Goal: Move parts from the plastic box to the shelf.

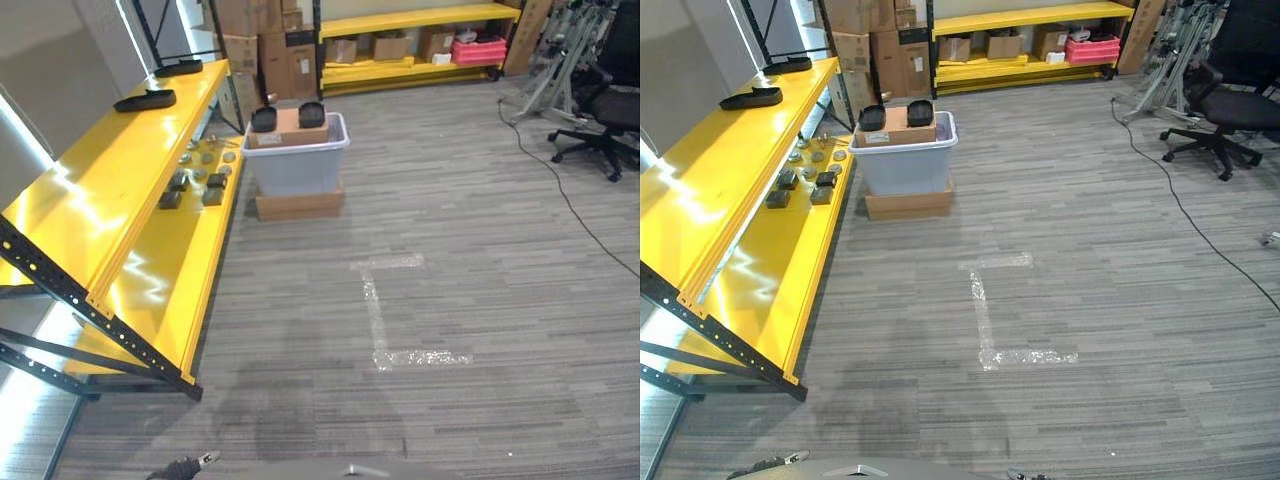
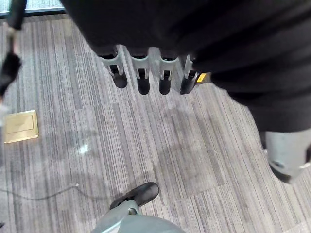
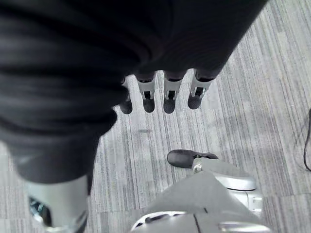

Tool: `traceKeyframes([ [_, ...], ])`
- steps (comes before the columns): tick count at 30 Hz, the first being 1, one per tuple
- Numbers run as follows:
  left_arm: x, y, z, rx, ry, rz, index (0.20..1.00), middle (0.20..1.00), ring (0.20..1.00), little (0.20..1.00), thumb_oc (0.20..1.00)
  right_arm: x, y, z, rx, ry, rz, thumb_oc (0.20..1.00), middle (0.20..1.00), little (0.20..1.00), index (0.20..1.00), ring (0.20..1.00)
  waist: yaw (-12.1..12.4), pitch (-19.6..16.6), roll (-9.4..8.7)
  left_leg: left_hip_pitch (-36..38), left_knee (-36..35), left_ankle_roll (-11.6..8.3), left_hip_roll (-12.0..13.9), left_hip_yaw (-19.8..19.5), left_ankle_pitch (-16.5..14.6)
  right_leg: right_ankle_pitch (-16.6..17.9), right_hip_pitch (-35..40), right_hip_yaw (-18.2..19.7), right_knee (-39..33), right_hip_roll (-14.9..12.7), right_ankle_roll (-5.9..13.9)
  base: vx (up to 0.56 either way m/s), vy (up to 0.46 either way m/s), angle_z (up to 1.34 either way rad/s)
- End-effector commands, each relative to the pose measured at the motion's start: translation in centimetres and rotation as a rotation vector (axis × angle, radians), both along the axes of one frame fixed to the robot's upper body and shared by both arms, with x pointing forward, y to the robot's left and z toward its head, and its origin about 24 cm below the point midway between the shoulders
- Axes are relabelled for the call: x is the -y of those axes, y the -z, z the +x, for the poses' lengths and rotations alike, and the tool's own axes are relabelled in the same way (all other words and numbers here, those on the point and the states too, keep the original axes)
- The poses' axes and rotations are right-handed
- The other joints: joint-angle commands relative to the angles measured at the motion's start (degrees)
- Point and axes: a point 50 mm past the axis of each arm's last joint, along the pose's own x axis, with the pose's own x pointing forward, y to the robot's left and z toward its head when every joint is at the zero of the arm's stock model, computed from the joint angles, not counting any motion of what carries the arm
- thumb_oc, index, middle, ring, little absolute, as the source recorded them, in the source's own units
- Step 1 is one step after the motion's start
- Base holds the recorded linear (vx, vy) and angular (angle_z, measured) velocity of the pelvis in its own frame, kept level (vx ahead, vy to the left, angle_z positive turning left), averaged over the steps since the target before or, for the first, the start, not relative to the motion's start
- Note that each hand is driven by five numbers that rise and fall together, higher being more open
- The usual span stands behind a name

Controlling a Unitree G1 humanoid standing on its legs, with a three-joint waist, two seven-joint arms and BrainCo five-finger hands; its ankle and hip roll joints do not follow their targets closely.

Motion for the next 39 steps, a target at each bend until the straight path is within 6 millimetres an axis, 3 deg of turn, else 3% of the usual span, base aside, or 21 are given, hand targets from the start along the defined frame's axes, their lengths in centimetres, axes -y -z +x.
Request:
traceKeyframes([
  [1,-0.4,-0.4,2.0,0.038,0.014,0.028,1.000,1.000,1.000,1.000,1.000,0.6,-0.3,1.1,0.004,-0.006,-0.021,1.000,1.000,1.000,1.000,1.000,0.6,0.3,-3.28,2.0,-0.7,-5.42,2.9,-0.5,-0.2,3.4,-0.3,-0.2,0.7,-5.4,6.17,0.00,0.000,0.00],
  [18,-0.1,-0.3,2.1,0.050,-0.009,0.018,1.000,1.000,1.000,1.000,1.000,0.0,0.0,0.2,-0.014,0.037,0.022,1.000,1.000,1.000,1.000,1.000,1.2,0.1,-4.05,2.0,-0.7,-5.41,3.0,-1.0,-0.3,3.3,0.2,-0.7,0.5,-5.3,6.16,0.00,0.000,0.00],
  [24,1.2,-0.2,2.7,0.059,0.028,-0.016,1.000,1.000,1.000,1.000,1.000,-0.6,0.2,0.4,-0.017,0.028,0.035,1.000,1.000,1.000,1.000,1.000,1.4,0.0,-4.49,2.0,-0.7,-5.20,2.9,-1.2,-0.6,3.3,0.1,-1.0,0.7,-5.5,6.36,0.00,0.000,0.00],
  [39,-0.7,-0.6,2.7,0.046,0.061,0.041,1.000,1.000,1.000,1.000,1.000,0.0,-0.1,1.0,-0.025,-0.016,0.013,1.000,1.000,1.000,1.000,1.000,2.3,1.6,-5.75,1.0,-0.7,-3.74,1.8,-1.3,-1.3,3.5,-2.3,-0.3,3.8,-6.7,7.33,0.01,0.052,0.01],
])
